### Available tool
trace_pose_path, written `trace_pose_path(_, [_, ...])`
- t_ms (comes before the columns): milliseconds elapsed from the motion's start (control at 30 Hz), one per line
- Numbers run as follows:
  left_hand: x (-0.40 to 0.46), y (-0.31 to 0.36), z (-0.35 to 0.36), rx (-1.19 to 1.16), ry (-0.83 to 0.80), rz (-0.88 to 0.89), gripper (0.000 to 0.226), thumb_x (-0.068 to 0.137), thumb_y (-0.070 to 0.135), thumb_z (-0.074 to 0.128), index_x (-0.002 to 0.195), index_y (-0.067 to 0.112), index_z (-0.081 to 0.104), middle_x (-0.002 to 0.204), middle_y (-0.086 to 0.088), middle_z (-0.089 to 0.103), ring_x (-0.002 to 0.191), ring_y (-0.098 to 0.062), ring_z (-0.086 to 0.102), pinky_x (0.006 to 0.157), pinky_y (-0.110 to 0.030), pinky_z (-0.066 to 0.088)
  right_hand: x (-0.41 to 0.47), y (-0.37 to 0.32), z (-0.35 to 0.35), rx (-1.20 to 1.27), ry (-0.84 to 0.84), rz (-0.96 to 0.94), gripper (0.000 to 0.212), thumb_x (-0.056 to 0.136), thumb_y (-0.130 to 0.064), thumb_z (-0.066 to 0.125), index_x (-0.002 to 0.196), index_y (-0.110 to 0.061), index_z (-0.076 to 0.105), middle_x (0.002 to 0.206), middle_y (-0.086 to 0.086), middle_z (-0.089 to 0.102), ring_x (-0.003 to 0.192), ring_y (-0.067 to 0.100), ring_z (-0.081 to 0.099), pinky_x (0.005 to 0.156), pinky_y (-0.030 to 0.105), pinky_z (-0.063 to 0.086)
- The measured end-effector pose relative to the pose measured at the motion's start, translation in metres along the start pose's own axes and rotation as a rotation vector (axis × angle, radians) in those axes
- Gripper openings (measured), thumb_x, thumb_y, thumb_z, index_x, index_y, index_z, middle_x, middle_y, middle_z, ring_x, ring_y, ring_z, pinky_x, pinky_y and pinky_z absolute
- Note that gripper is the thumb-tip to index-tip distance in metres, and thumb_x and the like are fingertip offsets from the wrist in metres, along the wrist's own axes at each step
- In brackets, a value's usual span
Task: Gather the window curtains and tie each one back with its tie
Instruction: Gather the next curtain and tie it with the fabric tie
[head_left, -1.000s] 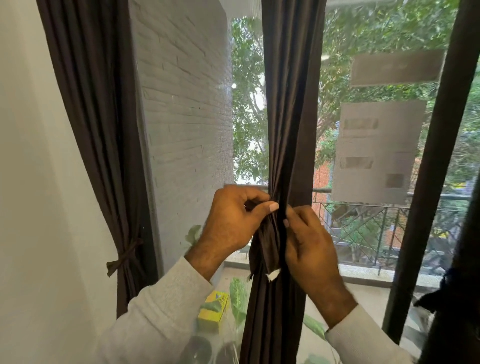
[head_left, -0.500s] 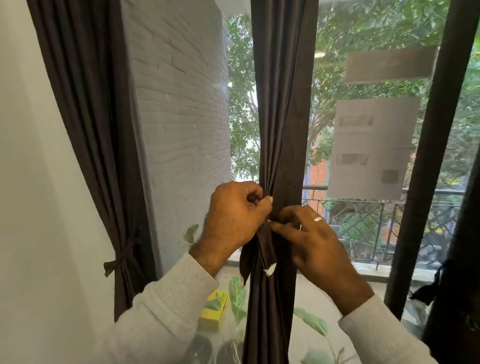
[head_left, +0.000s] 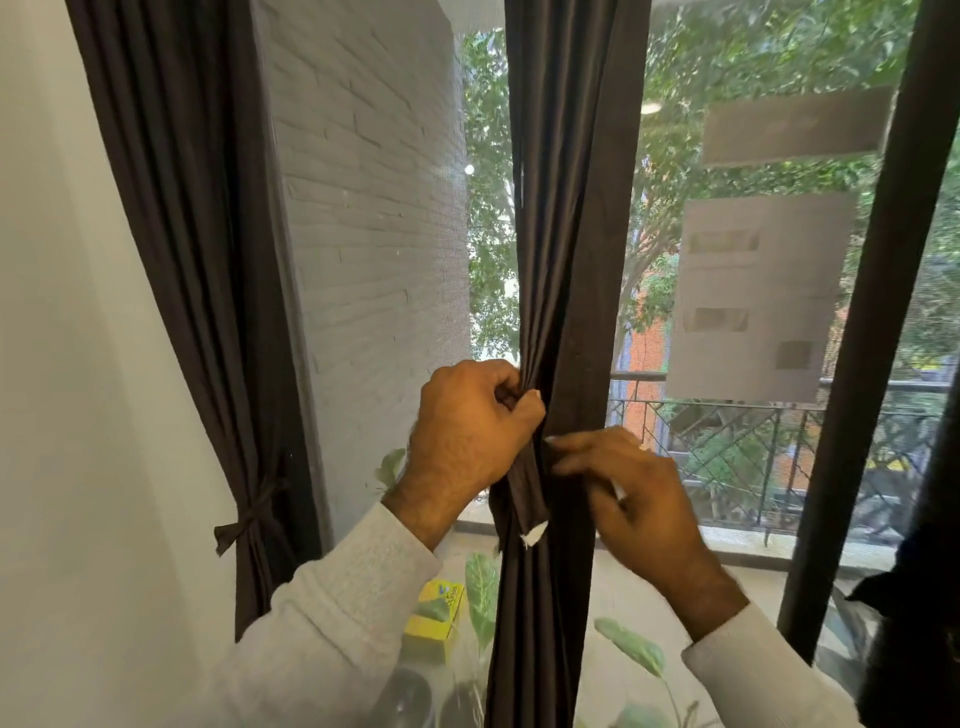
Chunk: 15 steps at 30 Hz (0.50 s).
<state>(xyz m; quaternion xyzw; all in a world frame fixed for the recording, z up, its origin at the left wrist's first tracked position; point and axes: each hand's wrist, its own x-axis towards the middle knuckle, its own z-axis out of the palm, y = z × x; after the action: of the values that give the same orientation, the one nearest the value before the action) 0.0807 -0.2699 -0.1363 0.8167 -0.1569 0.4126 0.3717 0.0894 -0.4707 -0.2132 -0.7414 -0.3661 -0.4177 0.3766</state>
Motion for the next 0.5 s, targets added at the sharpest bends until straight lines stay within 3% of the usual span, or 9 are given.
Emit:
trace_pose_path(100, [0.002,-0.003,0.0,0.0,-0.002,0.0,0.031,0.089,0.028,0.083,0.065,0.024,0.064,0.056,0.009,0.06,0.053,-0.009,0.057,0.056,-0.025,0.052,0.012,0.019,-0.003,-0.08,0.278,0.264,0.023,0.1,-0.008,0.067,0.119,-0.018,0.073,0.118,-0.003,0.067,0.108,0.018,0.066,0.09,0.031,0.057])
trace_pose_path(233, [0.006,-0.009,-0.004,-0.069,-0.059,-0.023,0.025,0.092,0.03,0.085,0.072,0.02,0.074,0.06,0.009,0.064,0.055,-0.008,0.059,0.06,-0.028,0.056,0.033,0.042,-0.002,0.112,0.261,0.641,0.049,0.096,-0.028,0.078,0.141,-0.024,0.059,0.127,-0.005,0.065,0.114,0.021,0.067,0.091,0.041,0.059])
trace_pose_path(367, [0.006,-0.011,-0.007,-0.092,-0.068,0.007,0.018,0.091,0.033,0.088,0.08,0.021,0.08,0.066,0.014,0.07,0.063,-0.006,0.066,0.066,-0.023,0.056,0.03,0.002,0.0,0.048,0.544,0.404,0.024,0.102,-0.033,0.071,0.125,-0.025,0.067,0.105,-0.013,0.068,0.096,0.009,0.066,0.085,0.039,0.06])
trace_pose_path(433, [0.004,-0.012,-0.006,-0.116,-0.05,0.011,0.011,0.088,0.029,0.09,0.084,0.025,0.08,0.063,0.021,0.065,0.06,0.001,0.064,0.067,-0.019,0.054,0.024,-0.018,0.006,0.091,0.466,0.274,0.029,0.101,-0.031,0.073,0.128,-0.021,0.069,0.105,-0.012,0.071,0.095,0.007,0.069,0.082,0.026,0.058])
trace_pose_path(500, [0.002,-0.012,-0.004,-0.15,-0.04,-0.012,0.018,0.087,0.025,0.091,0.101,0.022,0.08,0.065,0.016,0.068,0.06,0.001,0.064,0.069,-0.022,0.058,0.019,-0.019,0.015,-0.029,0.333,0.21,0.037,0.097,-0.022,0.079,0.132,-0.015,0.07,0.105,-0.003,0.072,0.094,0.008,0.07,0.082,0.024,0.058])
